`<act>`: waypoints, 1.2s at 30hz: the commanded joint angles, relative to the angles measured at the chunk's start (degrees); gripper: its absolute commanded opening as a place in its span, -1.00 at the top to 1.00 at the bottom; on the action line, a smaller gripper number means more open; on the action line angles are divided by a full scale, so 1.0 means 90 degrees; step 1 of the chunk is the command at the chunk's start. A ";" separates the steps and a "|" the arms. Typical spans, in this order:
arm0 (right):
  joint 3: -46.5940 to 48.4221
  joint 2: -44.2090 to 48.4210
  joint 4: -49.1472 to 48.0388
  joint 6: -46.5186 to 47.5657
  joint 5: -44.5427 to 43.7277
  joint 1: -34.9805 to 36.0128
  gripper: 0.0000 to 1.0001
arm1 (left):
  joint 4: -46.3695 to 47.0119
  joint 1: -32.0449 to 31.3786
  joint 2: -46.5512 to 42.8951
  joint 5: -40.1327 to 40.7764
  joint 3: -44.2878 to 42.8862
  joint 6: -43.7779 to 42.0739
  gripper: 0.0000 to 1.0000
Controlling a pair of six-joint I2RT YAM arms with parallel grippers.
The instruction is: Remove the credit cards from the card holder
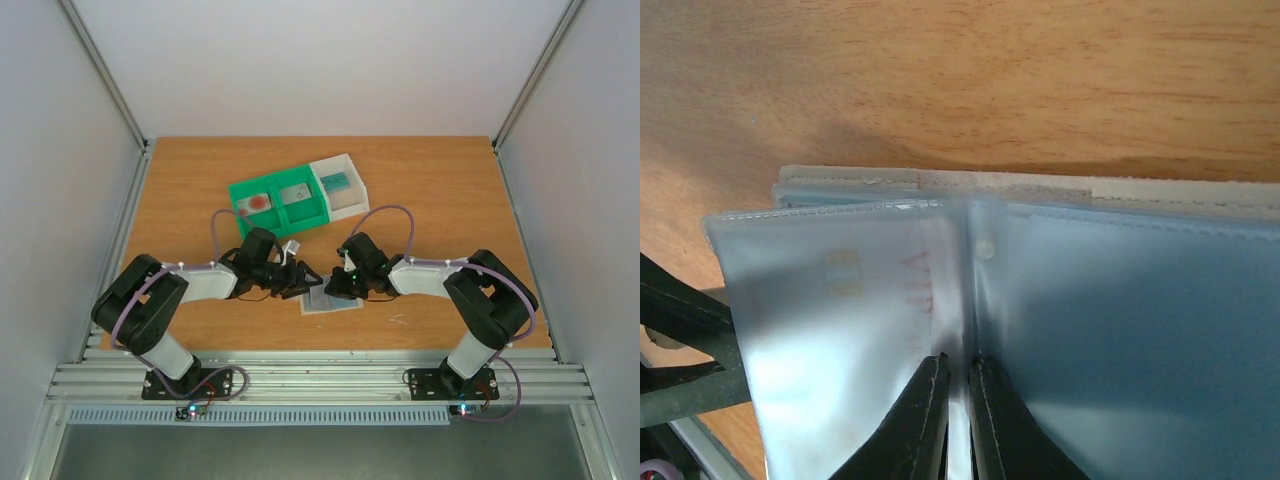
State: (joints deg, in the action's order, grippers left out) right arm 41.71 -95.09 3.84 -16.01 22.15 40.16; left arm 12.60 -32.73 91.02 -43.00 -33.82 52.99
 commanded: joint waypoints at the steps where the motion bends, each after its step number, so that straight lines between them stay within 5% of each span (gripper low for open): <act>1: -0.0225 -0.0064 0.0203 -0.0036 -0.0088 0.0086 0.85 | -0.0310 -0.0107 -0.0154 0.0089 -0.0307 -0.0224 -0.01; 7: -0.0342 0.0011 -0.0054 -0.0019 -0.0069 0.0078 0.78 | -0.0992 -0.0152 -0.0220 0.0383 -0.0511 -0.0419 0.33; 16: -0.0520 0.0159 -0.0287 -0.0006 -0.0025 -0.0006 0.69 | -0.0884 -0.0174 -0.0033 0.0349 -0.0636 -0.0243 0.52; 36: -0.0744 0.0741 -0.0269 -0.0085 -0.0441 -0.0132 0.62 | -0.0969 -0.0330 0.0369 0.0349 -0.0932 -0.0247 0.27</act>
State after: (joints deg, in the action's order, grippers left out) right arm 36.01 -90.76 -1.28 -16.97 21.37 39.24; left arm 2.76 -35.38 93.12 -39.66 -40.71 50.83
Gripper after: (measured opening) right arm 0.179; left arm 0.363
